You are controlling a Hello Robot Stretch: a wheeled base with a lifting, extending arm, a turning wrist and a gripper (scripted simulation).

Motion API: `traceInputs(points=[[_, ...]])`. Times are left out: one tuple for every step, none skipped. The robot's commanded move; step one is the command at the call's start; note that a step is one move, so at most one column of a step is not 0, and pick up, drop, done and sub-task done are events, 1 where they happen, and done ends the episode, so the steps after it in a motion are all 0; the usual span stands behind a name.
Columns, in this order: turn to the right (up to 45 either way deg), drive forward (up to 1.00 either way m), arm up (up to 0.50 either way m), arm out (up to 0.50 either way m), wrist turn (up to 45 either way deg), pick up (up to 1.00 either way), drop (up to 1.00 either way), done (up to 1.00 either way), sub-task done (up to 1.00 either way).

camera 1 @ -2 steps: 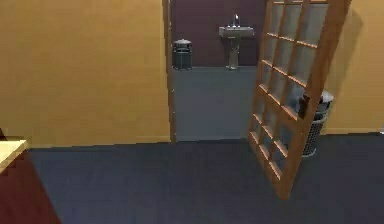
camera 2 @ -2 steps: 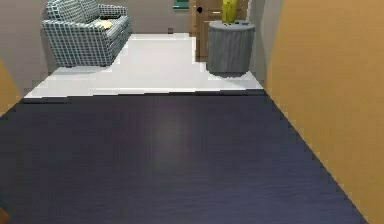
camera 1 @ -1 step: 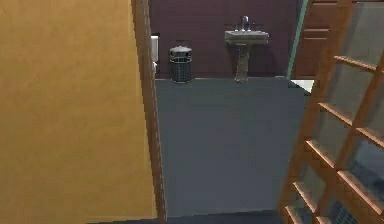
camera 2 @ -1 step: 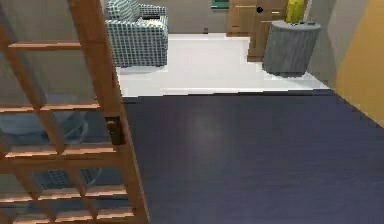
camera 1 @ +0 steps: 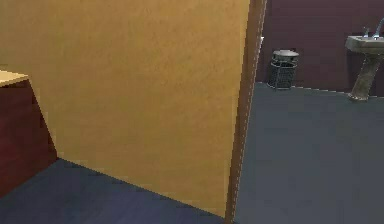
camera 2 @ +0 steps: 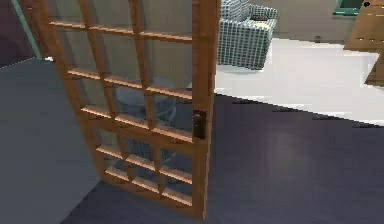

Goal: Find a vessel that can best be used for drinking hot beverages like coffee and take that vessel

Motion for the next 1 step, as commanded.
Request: traceInputs(points=[[0.0, 0.05, 0.00, 0.00, 0.0, 0.00, 0.00, 0.00, 0.00]])
